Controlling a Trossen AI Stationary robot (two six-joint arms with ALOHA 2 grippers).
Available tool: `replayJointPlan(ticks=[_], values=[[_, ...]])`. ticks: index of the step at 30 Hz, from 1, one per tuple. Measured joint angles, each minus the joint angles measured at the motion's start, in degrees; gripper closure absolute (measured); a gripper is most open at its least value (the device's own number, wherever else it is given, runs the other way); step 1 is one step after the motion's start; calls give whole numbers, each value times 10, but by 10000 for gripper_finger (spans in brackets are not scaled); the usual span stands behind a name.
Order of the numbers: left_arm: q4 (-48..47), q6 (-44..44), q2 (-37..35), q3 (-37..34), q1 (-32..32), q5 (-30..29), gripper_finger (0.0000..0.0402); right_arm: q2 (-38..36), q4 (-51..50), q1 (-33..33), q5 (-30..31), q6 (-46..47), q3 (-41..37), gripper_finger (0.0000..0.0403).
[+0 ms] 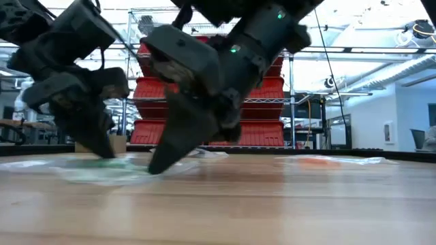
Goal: Sort rubber bands
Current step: Close the transparent zip bag
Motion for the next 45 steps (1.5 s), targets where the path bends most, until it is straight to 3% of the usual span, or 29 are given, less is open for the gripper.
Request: replayJointPlan(ticks=[7,13,17,22,26,30,36,45], values=[[9,-81,0,-2,-67,1,402,-37,-119,-24,64,-29,0,403],[130,-124,1,-3,-137,-5,402,-86,-216,-55,133,-52,0,403],[184,-121,0,3,-162,-50,402,-128,-226,-62,157,-35,0,403],[129,-124,0,6,-133,-151,402,-138,-154,-35,142,9,0,403],[56,-160,0,6,-69,-160,402,-104,-89,-19,141,36,0,403],[19,-184,0,2,-2,-104,397,-74,-32,-20,144,32,0,403],[99,-157,7,-7,69,59,346,-48,-6,-25,140,17,0,403],[128,-151,53,-8,125,113,261,-40,-8,-25,140,2,0,403]])
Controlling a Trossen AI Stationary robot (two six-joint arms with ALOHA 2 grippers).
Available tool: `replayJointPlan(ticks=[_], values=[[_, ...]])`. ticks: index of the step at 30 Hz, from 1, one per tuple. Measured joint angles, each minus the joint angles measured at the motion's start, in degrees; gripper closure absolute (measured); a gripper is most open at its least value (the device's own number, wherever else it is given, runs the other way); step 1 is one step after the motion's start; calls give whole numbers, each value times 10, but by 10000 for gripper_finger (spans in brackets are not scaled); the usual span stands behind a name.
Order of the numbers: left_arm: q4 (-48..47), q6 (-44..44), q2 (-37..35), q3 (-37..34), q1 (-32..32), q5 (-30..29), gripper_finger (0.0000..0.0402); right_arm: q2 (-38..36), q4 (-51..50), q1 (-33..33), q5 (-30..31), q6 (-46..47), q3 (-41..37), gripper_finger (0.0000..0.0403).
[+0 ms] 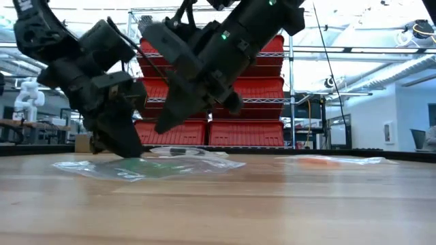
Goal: Sort rubber bands
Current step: Close the transparent zip bag
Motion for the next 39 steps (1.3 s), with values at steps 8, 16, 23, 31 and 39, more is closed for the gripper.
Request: replayJointPlan(ticks=[8,16,23,31,39], values=[[104,1,66,2,15,57,242,1,4,0,0,-11,0,403],[125,11,116,12,13,70,242,1,4,0,0,-18,0,403],[157,48,130,15,-9,77,269,1,3,-1,0,-22,0,403],[155,56,131,15,-12,71,300,31,-21,-3,-28,5,0,403],[153,56,131,15,-12,72,301,68,26,-16,-22,1,3,403]])
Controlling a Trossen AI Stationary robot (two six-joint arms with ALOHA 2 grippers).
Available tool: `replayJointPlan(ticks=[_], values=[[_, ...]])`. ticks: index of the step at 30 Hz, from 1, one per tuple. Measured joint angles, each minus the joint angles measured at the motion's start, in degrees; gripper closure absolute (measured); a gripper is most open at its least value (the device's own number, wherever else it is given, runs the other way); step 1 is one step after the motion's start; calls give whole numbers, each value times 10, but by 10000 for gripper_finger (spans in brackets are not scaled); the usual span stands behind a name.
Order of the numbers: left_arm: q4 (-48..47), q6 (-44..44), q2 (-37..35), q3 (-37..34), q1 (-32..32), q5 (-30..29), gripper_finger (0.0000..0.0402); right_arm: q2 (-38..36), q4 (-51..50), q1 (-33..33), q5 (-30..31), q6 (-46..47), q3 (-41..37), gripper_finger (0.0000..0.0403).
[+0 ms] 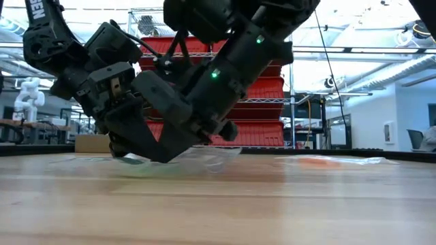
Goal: Sort rubber bands
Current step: Close the transparent zip bag
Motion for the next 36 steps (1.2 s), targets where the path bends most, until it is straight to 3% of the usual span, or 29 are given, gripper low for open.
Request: replayJointPlan(ticks=[17,27,31,36], values=[[-65,15,-47,-2,36,0,301,-31,-27,32,10,-43,-7,403],[-86,6,-46,-1,39,2,301,-71,-92,63,6,-8,-4,403],[-88,0,-46,-1,38,18,301,-71,-157,81,5,32,-4,403],[-83,-2,-46,-1,38,20,301,-55,-165,88,7,46,-7,403]])
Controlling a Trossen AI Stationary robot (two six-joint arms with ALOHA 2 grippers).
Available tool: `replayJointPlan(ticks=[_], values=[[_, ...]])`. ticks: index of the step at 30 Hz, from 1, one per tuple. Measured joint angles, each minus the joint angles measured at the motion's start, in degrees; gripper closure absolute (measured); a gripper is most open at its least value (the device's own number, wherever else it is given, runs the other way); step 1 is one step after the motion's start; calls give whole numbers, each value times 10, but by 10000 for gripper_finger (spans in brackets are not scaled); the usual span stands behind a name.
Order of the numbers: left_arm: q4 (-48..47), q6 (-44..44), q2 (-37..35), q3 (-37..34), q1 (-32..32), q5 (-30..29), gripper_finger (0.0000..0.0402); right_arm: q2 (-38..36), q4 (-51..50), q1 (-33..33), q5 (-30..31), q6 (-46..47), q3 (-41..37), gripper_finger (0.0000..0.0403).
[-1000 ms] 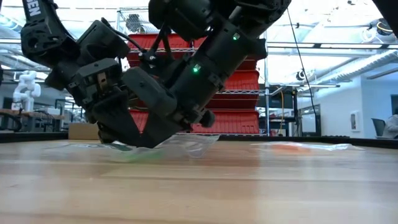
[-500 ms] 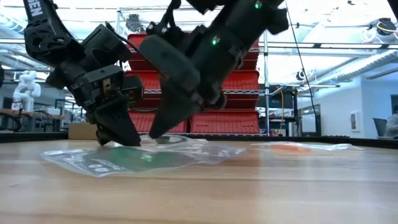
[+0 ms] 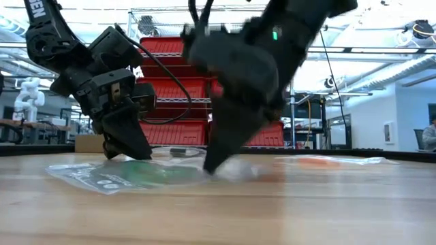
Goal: Sort rubber bands
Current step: Close the transparent zip bag
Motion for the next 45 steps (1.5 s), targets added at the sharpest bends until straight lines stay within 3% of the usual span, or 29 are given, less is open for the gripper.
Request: replayJointPlan(ticks=[10,19,26,37,45], values=[[6,-13,1,0,-6,43,301,36,41,-32,16,7,-23,403],[3,0,1,0,7,18,301,39,75,-33,14,-28,-25,403],[-11,32,1,0,55,10,301,39,75,-31,11,-31,-25,403],[11,29,23,2,71,56,301,40,88,-31,4,-42,-26,403],[57,8,43,4,61,126,301,40,94,-30,0,-46,-26,403]])
